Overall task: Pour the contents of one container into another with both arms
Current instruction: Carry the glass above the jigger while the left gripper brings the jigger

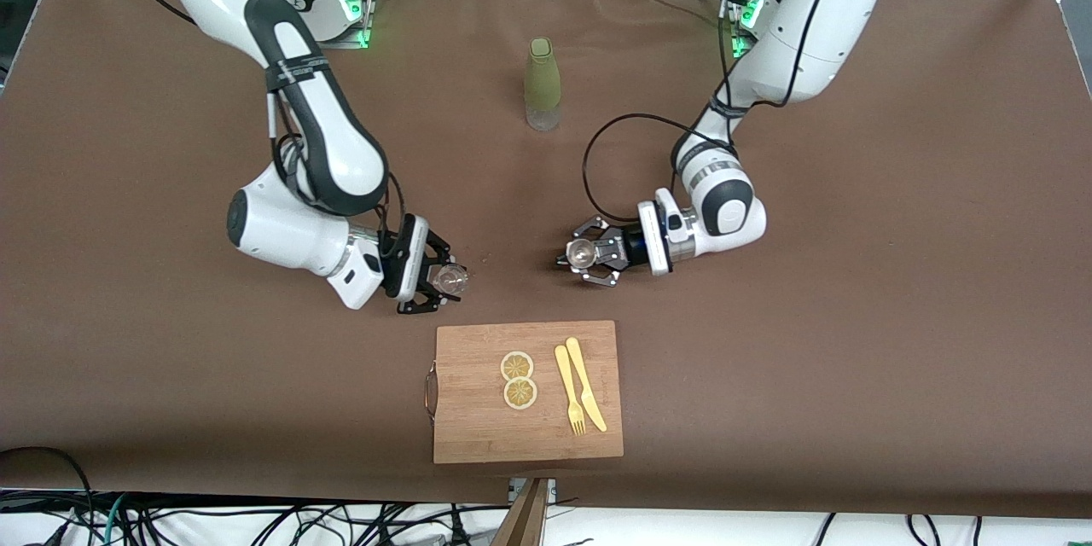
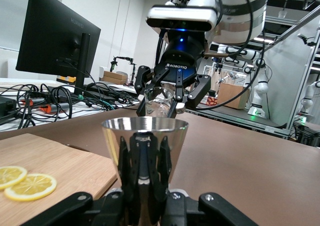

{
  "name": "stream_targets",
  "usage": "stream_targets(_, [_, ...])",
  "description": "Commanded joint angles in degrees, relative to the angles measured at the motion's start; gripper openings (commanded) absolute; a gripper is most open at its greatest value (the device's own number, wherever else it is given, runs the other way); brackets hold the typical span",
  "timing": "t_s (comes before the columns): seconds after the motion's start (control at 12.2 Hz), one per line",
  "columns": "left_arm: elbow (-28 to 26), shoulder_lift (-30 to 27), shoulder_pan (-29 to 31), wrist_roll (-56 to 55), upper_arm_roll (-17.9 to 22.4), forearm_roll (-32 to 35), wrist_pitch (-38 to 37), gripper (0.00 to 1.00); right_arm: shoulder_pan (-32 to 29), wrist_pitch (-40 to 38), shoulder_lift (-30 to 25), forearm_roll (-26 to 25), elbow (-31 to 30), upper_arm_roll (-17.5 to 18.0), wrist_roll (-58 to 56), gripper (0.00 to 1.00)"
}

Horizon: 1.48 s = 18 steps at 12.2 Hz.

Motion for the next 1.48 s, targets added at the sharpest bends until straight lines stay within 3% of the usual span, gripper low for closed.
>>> stream_targets(0.0, [0.2, -0.7, -3.0, 2.2, 0.8, -4.6, 2.2, 0.0, 1.9, 0.9, -1.9, -3.7, -0.8, -0.3, 5.5, 0.25])
stream_targets(0.33, [0.7, -0.2, -5.9, 2.5, 1.2, -8.1, 4.1, 0.0, 2.8, 0.9, -3.4, -9.7, -0.8, 1.0, 12.7, 0.25])
stream_targets(0.66, [4.2, 1.5, -7.9, 4.8, 1.1, -11.3, 8.3, 0.0, 3.7, 0.9, -4.9, -19.3, -0.7, 2.3, 22.3, 0.25])
stream_targets(0.98, [4.8, 2.2, -10.0, 4.9, 1.2, -14.0, 8.9, 0.0, 4.3, 0.9, -5.3, -22.5, -0.7, 3.0, 24.5, 0.26])
stream_targets(1.39, [5.2, 2.7, -11.4, 6.4, 1.2, -16.7, 9.0, 0.0, 4.3, 0.8, -5.6, -31.7, -0.7, 5.6, 29.8, 0.25])
